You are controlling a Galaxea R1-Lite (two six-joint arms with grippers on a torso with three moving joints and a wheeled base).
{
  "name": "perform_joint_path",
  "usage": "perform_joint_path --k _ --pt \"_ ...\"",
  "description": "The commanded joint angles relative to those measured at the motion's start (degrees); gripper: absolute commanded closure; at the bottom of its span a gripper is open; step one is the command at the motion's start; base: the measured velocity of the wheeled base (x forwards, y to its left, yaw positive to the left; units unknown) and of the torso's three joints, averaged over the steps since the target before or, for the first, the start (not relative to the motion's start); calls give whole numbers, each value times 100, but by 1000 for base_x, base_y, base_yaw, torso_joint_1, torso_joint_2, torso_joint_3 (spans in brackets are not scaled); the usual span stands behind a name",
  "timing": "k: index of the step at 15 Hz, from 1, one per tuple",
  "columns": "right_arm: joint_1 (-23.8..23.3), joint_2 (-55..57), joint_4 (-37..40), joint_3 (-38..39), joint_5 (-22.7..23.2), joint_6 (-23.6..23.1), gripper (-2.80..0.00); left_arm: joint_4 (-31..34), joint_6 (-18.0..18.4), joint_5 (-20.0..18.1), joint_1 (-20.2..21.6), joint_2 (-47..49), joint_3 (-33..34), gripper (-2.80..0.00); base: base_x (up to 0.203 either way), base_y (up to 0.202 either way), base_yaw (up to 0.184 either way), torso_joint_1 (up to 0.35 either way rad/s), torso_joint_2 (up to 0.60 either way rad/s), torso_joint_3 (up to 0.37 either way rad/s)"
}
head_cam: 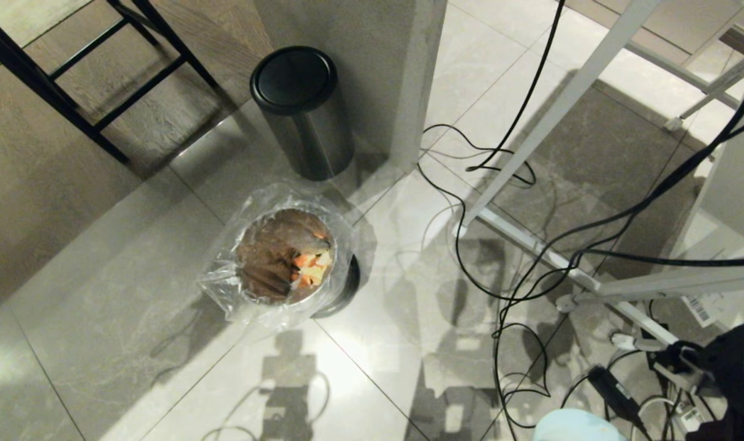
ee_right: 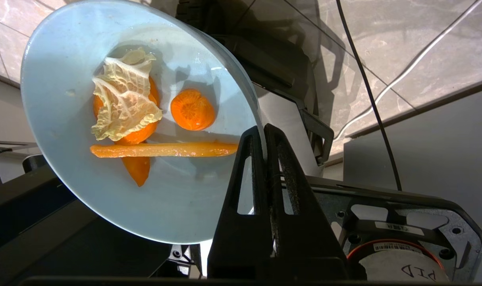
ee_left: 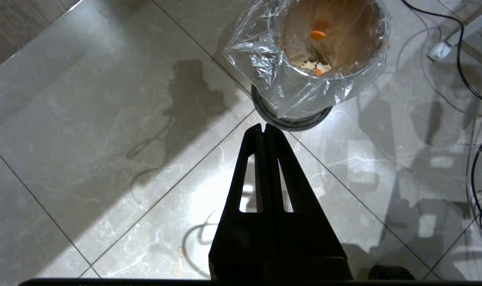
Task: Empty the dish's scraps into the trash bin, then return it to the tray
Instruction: Move the bowl over the trash can
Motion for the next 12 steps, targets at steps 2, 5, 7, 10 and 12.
perform_joint_path --k 2,5,7,10,12 --pt "2 -33 14 0 4 21 0 -2 -2 3 0 6 0 0 0 0 0 2 4 -13" --pt "4 -77 23 0 4 21 0 -2 -2 3 0 6 0 0 0 0 0 0 0 0" --pt "2 -78 23 9 4 21 0 -2 -2 3 0 6 0 0 0 0 0 0 0 0" --pt "2 -78 6 78 2 21 0 -2 -2 3 0 6 0 0 0 0 0 0 0 0" --pt "2 -74 -3 79 4 21 0 -2 -2 3 0 6 0 0 0 0 0 0 0 0"
